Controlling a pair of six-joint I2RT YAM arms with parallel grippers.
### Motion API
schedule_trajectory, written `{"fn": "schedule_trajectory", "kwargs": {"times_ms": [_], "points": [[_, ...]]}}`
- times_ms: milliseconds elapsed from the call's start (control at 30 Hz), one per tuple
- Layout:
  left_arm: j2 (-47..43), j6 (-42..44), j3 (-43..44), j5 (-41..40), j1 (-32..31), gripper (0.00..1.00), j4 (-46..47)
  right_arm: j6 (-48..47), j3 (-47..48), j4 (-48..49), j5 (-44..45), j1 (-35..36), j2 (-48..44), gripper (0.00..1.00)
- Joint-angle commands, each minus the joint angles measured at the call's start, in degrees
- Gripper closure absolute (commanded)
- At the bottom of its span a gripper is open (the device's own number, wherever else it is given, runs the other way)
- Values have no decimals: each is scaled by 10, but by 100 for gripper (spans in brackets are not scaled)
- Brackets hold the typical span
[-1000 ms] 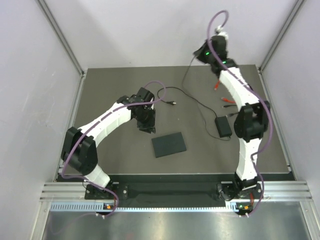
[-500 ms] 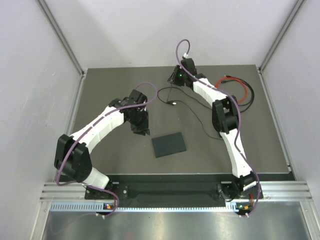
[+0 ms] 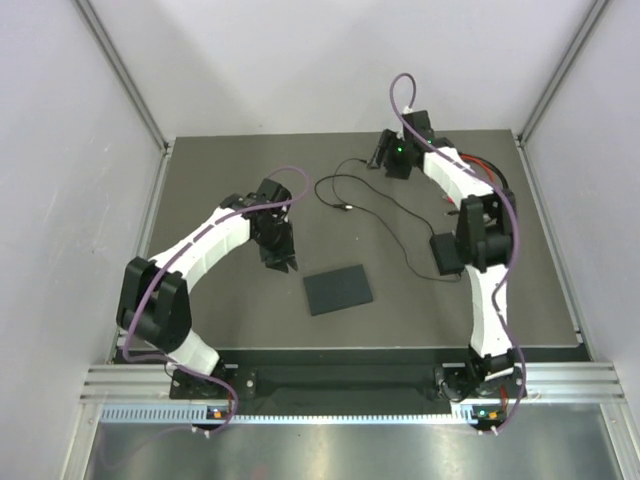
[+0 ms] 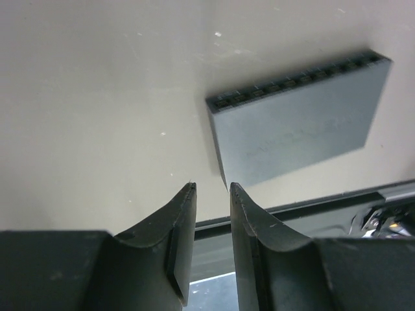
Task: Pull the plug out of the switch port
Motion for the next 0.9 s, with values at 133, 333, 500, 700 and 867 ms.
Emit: {"fn": "schedule_trajectory", "kwargs": {"times_ms": [133,333,500,700,867], "points": [[47,-47,-25,64,15,71,36,-121,-226,-87,-30,35,-300,41],[51,-100,-72,78,16,80,76,-173,-398,-128,-58,70,-389,67],[69,-106,-82,60,8,88,66,-193,-503,-132,-84,82,-436,75],[121,-93,-56,56,-18,91,44,-194,-596,-109,-76,104,-459,81],[140,-93,-42,57,-22,91,49,-189,-619,-82,-108,106,-434,84]]}}
